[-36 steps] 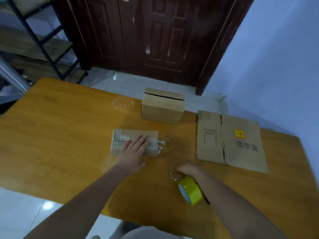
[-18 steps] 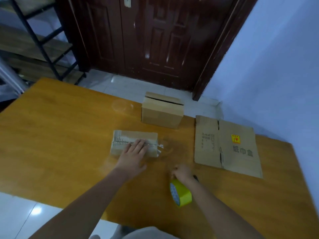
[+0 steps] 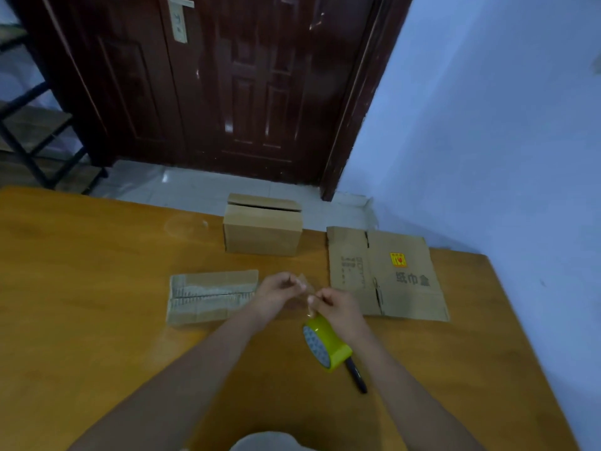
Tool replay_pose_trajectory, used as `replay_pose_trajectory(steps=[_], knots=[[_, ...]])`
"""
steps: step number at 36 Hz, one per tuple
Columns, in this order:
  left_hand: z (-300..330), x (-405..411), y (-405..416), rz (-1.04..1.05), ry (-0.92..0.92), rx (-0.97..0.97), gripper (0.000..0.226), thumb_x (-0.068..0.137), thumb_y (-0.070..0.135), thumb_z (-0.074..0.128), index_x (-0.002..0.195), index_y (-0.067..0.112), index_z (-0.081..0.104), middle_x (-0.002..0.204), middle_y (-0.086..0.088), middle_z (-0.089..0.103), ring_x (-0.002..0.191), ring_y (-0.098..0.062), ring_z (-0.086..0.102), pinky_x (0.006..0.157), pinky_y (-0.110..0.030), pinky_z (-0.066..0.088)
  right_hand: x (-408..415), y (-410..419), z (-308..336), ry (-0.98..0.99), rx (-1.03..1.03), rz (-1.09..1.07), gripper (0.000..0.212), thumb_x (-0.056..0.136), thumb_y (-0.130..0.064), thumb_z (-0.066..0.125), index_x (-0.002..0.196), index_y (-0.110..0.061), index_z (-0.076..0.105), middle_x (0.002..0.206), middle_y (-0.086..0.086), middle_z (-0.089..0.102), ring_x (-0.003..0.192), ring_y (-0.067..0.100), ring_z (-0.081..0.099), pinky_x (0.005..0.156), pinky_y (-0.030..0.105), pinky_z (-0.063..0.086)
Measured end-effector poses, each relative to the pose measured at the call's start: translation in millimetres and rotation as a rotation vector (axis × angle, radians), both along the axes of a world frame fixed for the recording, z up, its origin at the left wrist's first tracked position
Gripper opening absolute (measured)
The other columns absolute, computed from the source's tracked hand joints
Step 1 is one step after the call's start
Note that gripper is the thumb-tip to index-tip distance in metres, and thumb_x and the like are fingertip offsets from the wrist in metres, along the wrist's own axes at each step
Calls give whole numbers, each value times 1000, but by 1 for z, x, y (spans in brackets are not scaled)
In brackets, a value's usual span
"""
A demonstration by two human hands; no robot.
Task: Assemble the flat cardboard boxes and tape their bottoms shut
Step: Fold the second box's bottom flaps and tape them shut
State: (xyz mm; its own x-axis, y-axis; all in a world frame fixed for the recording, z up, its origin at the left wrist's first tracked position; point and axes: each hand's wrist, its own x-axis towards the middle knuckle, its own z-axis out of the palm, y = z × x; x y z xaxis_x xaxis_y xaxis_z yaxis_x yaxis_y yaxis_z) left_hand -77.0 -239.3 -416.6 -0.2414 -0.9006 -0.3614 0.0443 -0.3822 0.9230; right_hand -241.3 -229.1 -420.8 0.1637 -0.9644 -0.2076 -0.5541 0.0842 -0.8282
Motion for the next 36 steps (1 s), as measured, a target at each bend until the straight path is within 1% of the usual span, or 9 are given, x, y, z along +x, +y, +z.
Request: replay_pose_trajectory(steps=[3,6,9,14,19,23,28,31,36], knots=[[2,-1,0,-52,-18,-4,14,92,16,59,80,10,55,69,-4,67,66,-23,66,60,-34,58,-2,2,-6,9,13,-43,31,90,-17,62,60,-17,60,50,-11,57,47,-2,46,50,13,32],[1,-2,-1,-74,-110,-56,14,95,17,55,85,8,54,81,-16,65,71,-31,65,62,-40,58,-2,2,-12,40,18,-76,28,89,-19,64,63,-9,66,57,5,63,49,1,47,50,16,30],[-1,-4,-3,-52,-194,-120,13,96,14,53,86,6,55,76,-11,66,65,-32,63,61,-44,57,2,3,-12,48,28,-70,29,89,-20,64,60,-15,66,55,-6,64,51,2,51,52,18,32],[-3,-2,-7,-1,-271,-225,15,95,9,53,80,11,56,68,-6,62,58,-24,61,60,-42,56,10,2,-8,36,-2,-105,30,89,-18,63,70,5,65,67,22,62,54,12,47,51,23,29],[1,3,-7,11,-313,-269,16,95,7,53,80,13,55,64,-5,60,53,-16,59,51,-30,51,14,-2,-1,-205,98,-151,13,84,-9,69,73,-11,61,63,0,65,53,2,60,59,19,48],[10,6,-6,5,-322,-277,11,94,7,54,83,9,57,67,-4,59,48,-2,56,45,-16,45,14,-4,0,-216,83,-93,17,85,-11,69,71,-12,58,66,0,65,54,-2,58,58,15,43],[14,13,-7,-58,-365,-276,11,95,15,56,86,11,62,71,-4,67,52,-16,62,51,-40,54,14,-5,-2,-180,57,-51,20,85,-15,69,70,-15,56,62,-4,60,48,-4,51,49,11,35],[18,14,-7,-48,-384,-261,11,94,16,58,86,11,65,70,-4,68,54,-20,62,54,-56,52,13,-6,-6,-227,74,-40,19,85,-16,70,72,-19,56,66,-2,63,56,0,54,59,21,41],[33,13,-9,-27,-441,-311,10,91,14,62,87,23,67,69,-2,67,61,-28,65,64,-48,57,4,-4,-4,-360,82,-22,13,85,-19,70,87,-21,58,93,-3,63,90,9,60,78,30,53]])
